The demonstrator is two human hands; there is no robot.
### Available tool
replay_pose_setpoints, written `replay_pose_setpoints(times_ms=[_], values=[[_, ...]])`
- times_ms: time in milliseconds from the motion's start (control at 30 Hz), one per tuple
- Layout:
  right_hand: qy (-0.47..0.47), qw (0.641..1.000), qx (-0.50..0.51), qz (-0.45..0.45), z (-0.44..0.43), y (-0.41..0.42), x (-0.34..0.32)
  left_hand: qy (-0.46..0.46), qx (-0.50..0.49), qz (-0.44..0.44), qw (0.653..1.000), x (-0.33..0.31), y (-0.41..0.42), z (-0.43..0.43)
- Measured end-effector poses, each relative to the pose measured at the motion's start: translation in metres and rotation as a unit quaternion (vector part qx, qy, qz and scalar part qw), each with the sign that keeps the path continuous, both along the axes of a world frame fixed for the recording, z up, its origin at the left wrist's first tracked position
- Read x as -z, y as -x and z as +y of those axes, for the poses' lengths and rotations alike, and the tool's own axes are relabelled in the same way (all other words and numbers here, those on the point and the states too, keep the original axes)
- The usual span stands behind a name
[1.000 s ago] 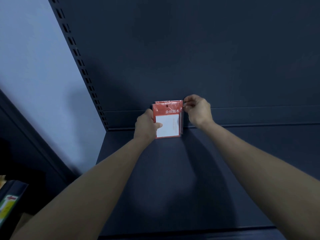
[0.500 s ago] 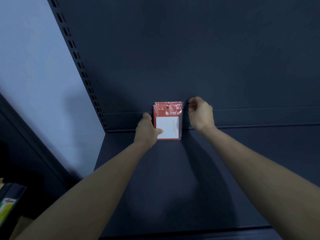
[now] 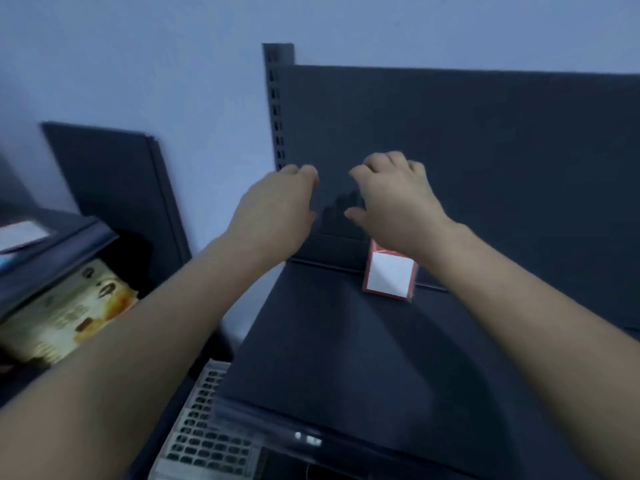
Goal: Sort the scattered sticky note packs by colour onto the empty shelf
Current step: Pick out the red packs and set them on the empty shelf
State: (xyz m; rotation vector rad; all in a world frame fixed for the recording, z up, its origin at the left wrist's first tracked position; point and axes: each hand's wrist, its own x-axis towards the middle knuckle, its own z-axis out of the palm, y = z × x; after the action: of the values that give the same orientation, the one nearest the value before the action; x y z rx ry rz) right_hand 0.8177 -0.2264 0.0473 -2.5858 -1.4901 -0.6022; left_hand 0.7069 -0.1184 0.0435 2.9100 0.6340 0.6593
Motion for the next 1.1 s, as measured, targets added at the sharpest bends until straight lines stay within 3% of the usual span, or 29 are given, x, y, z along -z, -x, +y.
replay_pose_setpoints(times_ms=[233,600,700,767,867,933,1100], values=[[-0.046,0.977,-0.198,-0.067,0.038,0.122,-0.045,-0.121,-0.231,0.045,0.964,-0.045,0.168,-0.018],[-0.054,0.914,-0.399,-0.055,0.133,0.311,-0.051,-0.063,-0.488,0.050,0.869,-0.043,0.395,-0.016],[-0.011,0.918,-0.395,-0.035,0.164,0.354,-0.042,-0.043,-0.509,0.056,0.858,-0.034,0.441,0.007],[-0.014,0.944,-0.329,-0.029,0.247,0.411,-0.029,-0.033,-0.470,0.069,0.880,-0.029,0.500,0.103],[0.001,0.945,-0.325,-0.026,0.256,0.404,-0.022,-0.017,-0.453,0.065,0.889,-0.022,0.492,0.115],[0.017,0.964,-0.264,-0.022,0.295,0.381,-0.017,-0.004,-0.396,0.050,0.917,-0.017,0.470,0.174],[0.014,0.980,-0.195,0.032,0.310,0.359,-0.013,0.008,-0.384,0.048,0.922,-0.011,0.458,0.181]])
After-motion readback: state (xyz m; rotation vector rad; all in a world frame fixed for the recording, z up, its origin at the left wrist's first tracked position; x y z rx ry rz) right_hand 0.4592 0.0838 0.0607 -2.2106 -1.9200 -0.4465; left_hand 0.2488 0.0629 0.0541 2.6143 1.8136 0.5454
